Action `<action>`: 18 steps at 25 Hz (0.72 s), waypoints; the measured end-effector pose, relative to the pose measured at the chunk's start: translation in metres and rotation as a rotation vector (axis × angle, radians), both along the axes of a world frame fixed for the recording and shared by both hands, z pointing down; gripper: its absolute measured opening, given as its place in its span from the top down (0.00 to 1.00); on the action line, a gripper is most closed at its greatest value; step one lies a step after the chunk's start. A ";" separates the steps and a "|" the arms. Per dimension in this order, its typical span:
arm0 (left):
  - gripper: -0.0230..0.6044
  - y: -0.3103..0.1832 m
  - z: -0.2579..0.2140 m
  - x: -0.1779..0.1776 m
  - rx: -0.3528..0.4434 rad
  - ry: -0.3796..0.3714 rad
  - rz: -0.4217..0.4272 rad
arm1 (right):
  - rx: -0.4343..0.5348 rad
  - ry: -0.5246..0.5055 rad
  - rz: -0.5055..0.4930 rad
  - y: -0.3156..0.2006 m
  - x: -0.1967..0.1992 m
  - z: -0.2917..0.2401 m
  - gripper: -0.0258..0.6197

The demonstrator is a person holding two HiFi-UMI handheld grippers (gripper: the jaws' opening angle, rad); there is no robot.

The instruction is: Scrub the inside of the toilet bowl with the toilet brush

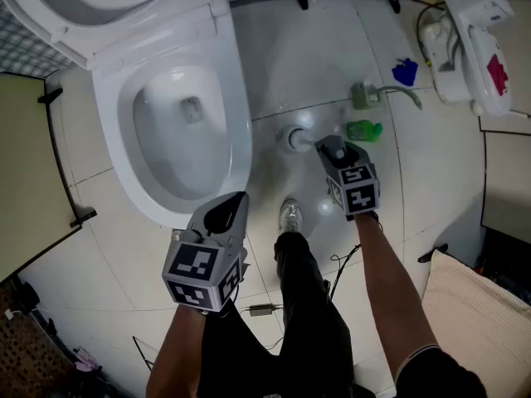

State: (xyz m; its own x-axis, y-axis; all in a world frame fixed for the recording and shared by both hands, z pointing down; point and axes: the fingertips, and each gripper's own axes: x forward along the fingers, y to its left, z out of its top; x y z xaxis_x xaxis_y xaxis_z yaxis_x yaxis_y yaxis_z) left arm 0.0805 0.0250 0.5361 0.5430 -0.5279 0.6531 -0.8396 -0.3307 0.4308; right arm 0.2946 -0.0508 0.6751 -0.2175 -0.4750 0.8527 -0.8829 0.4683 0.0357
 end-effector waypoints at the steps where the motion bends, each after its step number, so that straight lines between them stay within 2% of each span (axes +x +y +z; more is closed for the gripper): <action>1: 0.95 0.001 0.001 -0.003 0.006 -0.018 0.003 | -0.006 0.009 -0.003 -0.002 -0.001 0.007 0.66; 4: 0.95 0.000 0.001 -0.010 0.046 -0.083 0.033 | -0.019 0.033 -0.027 -0.006 -0.003 0.023 0.66; 10: 0.95 -0.004 0.010 -0.022 0.029 -0.091 0.013 | -0.056 0.039 -0.020 -0.007 -0.005 0.051 0.66; 18: 0.95 -0.017 0.010 -0.029 0.025 -0.094 -0.007 | -0.083 0.046 0.001 -0.016 -0.009 0.058 0.66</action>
State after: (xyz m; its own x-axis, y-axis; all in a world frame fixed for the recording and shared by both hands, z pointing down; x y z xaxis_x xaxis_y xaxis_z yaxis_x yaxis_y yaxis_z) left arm 0.0517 0.0078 0.5465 0.4757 -0.5487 0.6875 -0.8786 -0.3342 0.3412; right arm 0.2857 -0.0669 0.7330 -0.1768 -0.4027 0.8981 -0.8817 0.4704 0.0373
